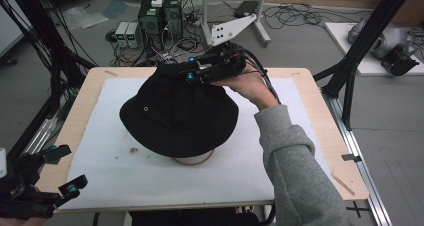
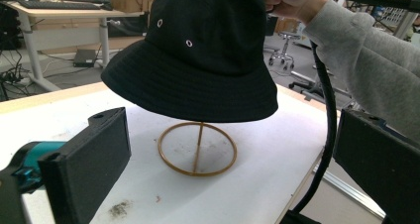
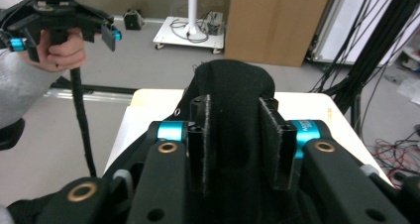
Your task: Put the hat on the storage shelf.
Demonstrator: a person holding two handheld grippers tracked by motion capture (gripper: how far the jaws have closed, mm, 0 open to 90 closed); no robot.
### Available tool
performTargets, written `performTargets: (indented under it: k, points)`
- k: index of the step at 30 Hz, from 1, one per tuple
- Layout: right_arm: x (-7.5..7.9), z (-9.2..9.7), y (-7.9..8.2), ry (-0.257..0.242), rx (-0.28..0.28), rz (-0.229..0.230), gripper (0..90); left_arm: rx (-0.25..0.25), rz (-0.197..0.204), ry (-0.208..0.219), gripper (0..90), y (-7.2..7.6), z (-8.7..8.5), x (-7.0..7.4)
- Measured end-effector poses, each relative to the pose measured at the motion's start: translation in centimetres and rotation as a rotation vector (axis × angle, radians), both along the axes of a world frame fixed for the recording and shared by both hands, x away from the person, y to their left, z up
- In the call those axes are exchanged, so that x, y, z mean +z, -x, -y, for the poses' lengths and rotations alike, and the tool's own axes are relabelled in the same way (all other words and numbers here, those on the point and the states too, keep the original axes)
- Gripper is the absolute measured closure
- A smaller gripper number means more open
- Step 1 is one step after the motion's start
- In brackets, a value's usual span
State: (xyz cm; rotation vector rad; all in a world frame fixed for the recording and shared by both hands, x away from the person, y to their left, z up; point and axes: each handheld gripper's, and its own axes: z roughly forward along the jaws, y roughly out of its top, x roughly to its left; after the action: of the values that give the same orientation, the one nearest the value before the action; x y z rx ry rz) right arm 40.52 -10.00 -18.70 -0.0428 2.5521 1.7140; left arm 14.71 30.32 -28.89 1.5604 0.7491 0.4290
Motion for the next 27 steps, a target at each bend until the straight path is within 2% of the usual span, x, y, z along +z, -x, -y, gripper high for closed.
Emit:
performTargets:
  k: [3,8,12,17,27]
  points:
    - [0.1,0.2,0.0,-0.017,-0.021,-0.005,55.6,0.001,-0.001,0.003,1.7,0.0,0.0,0.0]
    - [0.1,0.5,-0.2,-0.049,-0.054,-0.026,31.0,-0.002,-0.003,0.000,1.8,0.0,0.0,0.0]
    - [-0.1,0.6,-0.2,-0.084,-0.049,-0.059,12.5,-0.003,-0.004,-0.002,1.8,-0.1,0.1,-0.1]
    - [-0.1,0.7,-0.3,-0.112,-0.056,-0.093,10.5,-0.002,-0.005,0.001,1.8,-0.1,0.1,-0.1]
    - [-0.2,1.1,0.0,-0.084,-0.065,-0.064,10.5,-0.007,-0.001,0.002,1.8,-0.4,0.0,0.0]
